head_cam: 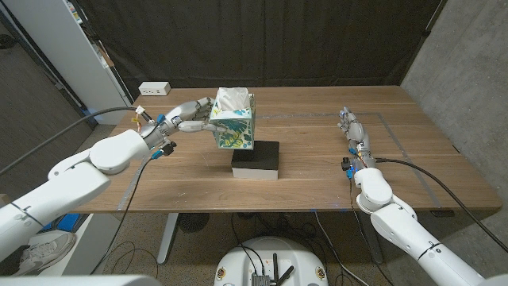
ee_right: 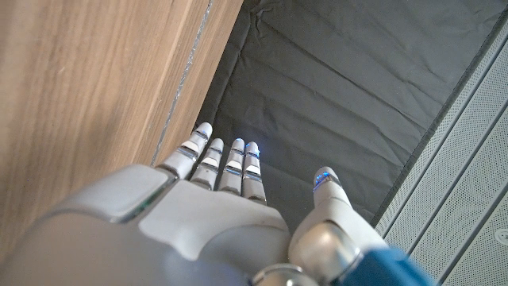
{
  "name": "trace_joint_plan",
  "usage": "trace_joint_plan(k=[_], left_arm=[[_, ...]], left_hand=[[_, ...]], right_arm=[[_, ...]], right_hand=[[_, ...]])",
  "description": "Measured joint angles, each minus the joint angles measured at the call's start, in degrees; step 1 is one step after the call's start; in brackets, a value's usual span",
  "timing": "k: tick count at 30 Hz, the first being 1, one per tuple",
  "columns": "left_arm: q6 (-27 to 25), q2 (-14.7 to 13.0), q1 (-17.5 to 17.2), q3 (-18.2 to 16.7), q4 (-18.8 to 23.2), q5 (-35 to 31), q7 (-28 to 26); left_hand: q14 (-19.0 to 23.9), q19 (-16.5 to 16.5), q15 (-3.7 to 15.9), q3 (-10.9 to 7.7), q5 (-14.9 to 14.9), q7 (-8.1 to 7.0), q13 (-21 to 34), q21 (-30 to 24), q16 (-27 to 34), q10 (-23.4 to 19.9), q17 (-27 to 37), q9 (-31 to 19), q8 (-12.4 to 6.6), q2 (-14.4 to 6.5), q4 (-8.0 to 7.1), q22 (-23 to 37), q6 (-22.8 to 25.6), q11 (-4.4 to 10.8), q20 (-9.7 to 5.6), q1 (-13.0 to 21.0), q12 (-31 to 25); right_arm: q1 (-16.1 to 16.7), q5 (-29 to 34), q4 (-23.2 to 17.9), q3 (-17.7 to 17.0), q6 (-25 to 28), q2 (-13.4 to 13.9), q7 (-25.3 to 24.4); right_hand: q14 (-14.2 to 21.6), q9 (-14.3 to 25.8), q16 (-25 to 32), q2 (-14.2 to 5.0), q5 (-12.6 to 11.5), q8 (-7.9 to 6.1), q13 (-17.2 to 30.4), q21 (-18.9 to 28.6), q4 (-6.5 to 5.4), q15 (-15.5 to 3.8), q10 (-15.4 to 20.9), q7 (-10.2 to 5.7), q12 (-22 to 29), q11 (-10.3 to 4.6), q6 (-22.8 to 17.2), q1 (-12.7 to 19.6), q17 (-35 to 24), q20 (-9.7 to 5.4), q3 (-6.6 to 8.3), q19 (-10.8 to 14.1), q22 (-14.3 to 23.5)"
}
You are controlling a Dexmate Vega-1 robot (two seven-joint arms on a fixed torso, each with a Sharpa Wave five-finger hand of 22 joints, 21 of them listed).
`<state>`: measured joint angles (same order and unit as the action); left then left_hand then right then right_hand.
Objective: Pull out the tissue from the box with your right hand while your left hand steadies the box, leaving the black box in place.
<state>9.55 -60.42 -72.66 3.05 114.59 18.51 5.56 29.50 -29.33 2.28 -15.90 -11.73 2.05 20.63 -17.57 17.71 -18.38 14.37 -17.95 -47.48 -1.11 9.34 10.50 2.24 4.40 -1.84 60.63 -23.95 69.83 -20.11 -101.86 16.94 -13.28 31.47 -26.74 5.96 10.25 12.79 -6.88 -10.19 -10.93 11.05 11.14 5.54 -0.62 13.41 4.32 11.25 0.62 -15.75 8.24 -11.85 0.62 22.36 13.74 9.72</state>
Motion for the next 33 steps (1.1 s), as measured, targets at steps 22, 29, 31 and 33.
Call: trace_joint_plan(k=[22,29,31,33], left_arm=[[1.0,0.6,4.2,3.5,-2.7,0.5,2.0],[1.0,0.6,5.6,4.8,-3.0,0.6,2.3],[1.0,0.6,6.1,5.3,-3.0,0.6,2.4],[1.0,0.6,6.4,5.6,-3.0,0.7,2.4]], left_hand=[[0.0,0.0,0.00,0.49,0.0,0.00,0.3,0.3,0.0,0.0,0.2,-0.3,-0.22,-0.5,-0.01,0.1,0.0,0.00,0.00,0.5,-0.2],[0.0,0.0,0.00,0.50,0.0,-0.11,0.5,0.3,0.0,0.0,0.2,-0.3,-0.66,-0.5,-0.01,0.0,-0.1,0.00,0.00,0.5,-0.2],[0.0,0.0,0.00,0.50,0.0,-0.11,0.5,0.3,0.0,0.0,0.2,-0.3,-0.66,-0.5,-0.02,0.0,-0.1,0.00,0.00,0.5,-0.2],[0.0,0.0,0.00,0.50,0.0,-0.11,0.5,0.3,0.0,0.0,0.2,-0.3,-0.66,-0.5,-0.02,0.0,-0.1,0.00,0.00,0.5,-0.2]], right_arm=[[4.2,2.1,-3.8,-0.9,0.4,-0.5,-2.5],[5.7,2.6,-4.9,-1.3,0.4,-0.6,-3.0],[6.1,2.8,-5.2,-1.4,0.4,-0.6,-3.2],[6.6,3.0,-5.6,-1.6,0.4,-0.6,-3.3]], right_hand=[[-0.2,0.0,0.0,0.00,0.0,0.00,0.0,0.0,0.24,0.21,0.0,0.00,0.0,0.43,0.0,0.0,0.0,0.00,0.24,0.0,0.0],[-0.2,0.0,0.0,0.00,0.0,0.00,0.0,0.0,0.24,0.21,0.0,-0.01,0.0,0.42,0.0,0.0,0.0,0.00,0.24,0.0,0.0],[-0.2,0.0,0.0,0.00,0.0,0.00,0.0,0.0,0.24,0.21,0.0,-0.01,0.0,0.42,0.0,0.0,0.0,0.00,0.24,0.0,0.0],[-0.2,0.0,0.0,0.00,0.0,0.00,0.0,0.0,0.24,0.21,0.0,-0.01,0.0,0.42,0.0,0.0,0.0,0.00,0.24,0.0,0.0]])
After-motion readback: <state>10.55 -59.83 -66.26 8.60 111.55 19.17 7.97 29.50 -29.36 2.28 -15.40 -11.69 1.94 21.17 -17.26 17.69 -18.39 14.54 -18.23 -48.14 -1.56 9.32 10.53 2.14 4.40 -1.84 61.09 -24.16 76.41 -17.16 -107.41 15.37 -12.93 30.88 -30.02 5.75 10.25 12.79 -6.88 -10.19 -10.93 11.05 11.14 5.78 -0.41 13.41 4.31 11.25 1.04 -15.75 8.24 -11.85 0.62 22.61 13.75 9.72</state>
